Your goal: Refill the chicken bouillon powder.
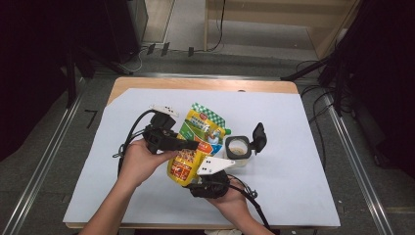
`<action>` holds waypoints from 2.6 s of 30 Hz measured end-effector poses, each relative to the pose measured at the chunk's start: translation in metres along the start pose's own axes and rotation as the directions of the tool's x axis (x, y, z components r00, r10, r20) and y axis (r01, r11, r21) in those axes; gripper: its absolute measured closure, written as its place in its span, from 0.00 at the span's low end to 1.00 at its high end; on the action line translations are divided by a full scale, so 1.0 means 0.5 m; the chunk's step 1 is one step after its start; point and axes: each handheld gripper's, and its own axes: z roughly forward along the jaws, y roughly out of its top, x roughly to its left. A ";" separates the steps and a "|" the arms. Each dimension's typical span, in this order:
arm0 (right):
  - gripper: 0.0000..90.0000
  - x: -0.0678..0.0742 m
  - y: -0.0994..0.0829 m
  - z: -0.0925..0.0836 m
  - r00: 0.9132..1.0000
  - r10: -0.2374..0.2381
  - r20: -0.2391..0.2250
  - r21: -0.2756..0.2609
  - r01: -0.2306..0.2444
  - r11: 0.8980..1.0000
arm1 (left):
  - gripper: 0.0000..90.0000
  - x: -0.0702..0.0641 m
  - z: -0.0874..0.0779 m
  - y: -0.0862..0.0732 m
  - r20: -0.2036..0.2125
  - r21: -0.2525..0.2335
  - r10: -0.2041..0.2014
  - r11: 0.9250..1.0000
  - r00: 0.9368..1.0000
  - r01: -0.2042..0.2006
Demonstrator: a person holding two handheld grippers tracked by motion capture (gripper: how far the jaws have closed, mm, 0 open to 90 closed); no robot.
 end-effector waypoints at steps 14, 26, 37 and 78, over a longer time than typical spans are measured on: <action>0.62 0.014 0.004 -0.013 1.000 0.008 -0.024 -0.005 -0.008 1.000 | 0.79 -0.007 0.024 0.004 0.016 0.013 0.011 1.000 1.000 -0.011; 0.61 0.017 -0.003 -0.019 0.999 0.026 -0.032 0.010 -0.026 1.000 | 0.81 -0.011 0.048 0.016 0.006 0.077 -0.032 0.997 0.999 0.031; 0.59 0.021 -0.004 -0.017 0.999 0.020 -0.036 0.010 -0.020 1.000 | 0.81 -0.020 0.069 0.020 -0.019 0.089 -0.028 0.996 0.999 0.030; 0.61 0.007 0.022 -0.024 0.998 0.039 -0.041 0.037 -0.038 0.999 | 0.92 -0.040 0.072 0.062 -0.053 0.155 -0.028 0.987 0.998 0.036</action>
